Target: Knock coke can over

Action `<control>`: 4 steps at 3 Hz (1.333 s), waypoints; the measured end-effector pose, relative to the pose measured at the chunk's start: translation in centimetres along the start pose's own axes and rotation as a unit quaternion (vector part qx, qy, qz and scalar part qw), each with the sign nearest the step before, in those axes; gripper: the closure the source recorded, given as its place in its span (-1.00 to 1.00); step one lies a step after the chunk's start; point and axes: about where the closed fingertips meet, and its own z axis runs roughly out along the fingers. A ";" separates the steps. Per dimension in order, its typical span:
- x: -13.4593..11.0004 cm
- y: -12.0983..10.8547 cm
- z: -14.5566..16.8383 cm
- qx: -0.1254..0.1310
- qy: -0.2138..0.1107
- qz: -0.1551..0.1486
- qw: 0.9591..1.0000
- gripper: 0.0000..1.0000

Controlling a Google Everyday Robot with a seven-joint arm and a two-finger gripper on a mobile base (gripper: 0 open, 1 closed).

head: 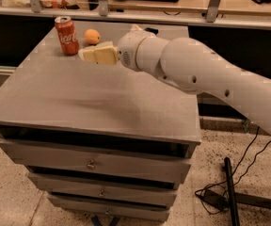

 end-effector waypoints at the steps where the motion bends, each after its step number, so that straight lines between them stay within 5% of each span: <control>1: -0.1 0.0 0.0 0.000 0.000 -0.001 1.000 -1.00; 3: 0.0 1.4 4.8 -0.016 -0.017 0.005 1.000 -1.00; 4: 0.5 1.5 8.7 -0.011 -0.001 0.015 1.000 -1.00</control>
Offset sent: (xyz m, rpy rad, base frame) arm 0.0304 0.0475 -0.0084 0.0549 -0.0430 0.0565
